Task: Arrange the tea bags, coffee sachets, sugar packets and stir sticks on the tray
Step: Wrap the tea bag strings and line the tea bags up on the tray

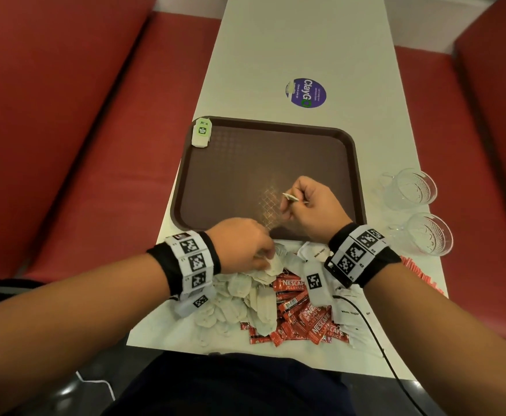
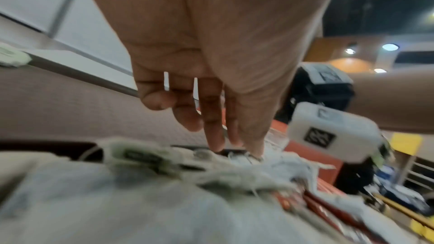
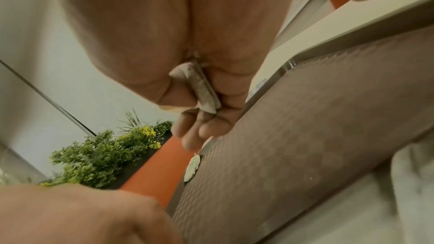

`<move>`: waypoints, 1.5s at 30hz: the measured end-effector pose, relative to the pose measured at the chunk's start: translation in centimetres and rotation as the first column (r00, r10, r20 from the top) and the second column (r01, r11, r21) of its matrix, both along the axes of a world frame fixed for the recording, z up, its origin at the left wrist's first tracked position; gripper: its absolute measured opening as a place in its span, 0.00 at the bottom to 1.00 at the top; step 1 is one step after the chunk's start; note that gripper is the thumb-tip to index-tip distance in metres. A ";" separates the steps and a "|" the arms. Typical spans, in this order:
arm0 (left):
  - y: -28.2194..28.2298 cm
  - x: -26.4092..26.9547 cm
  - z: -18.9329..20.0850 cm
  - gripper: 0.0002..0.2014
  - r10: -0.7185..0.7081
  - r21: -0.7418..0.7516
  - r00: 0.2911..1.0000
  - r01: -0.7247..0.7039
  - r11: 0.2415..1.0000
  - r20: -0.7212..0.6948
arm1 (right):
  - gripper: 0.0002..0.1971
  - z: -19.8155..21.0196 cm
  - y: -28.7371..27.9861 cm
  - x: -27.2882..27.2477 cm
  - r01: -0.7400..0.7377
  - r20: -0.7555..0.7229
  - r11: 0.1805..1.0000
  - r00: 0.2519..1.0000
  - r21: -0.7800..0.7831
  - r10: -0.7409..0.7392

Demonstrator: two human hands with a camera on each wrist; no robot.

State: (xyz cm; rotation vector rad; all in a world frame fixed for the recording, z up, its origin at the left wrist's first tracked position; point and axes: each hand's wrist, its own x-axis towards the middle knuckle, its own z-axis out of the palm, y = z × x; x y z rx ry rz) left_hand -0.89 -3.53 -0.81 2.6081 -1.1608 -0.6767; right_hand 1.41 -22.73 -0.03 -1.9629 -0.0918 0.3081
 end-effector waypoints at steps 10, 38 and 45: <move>-1.9 -0.5 -1.7 0.13 -0.088 0.081 0.985 0.077 0.994 0.150 | 0.11 0.3 -1.9 -0.3 -0.029 0.023 0.993 0.999 -0.116 0.032; 7.6 6.7 3.1 0.05 0.575 -0.598 0.802 -0.542 0.591 -0.160 | 0.03 0.6 5.4 3.8 -0.097 0.056 0.995 0.994 -0.022 0.098; 7.9 7.7 2.1 0.07 0.594 -0.631 0.771 -0.581 0.514 -0.227 | 0.06 0.9 8.0 5.3 -0.063 0.130 0.998 0.990 -0.009 0.063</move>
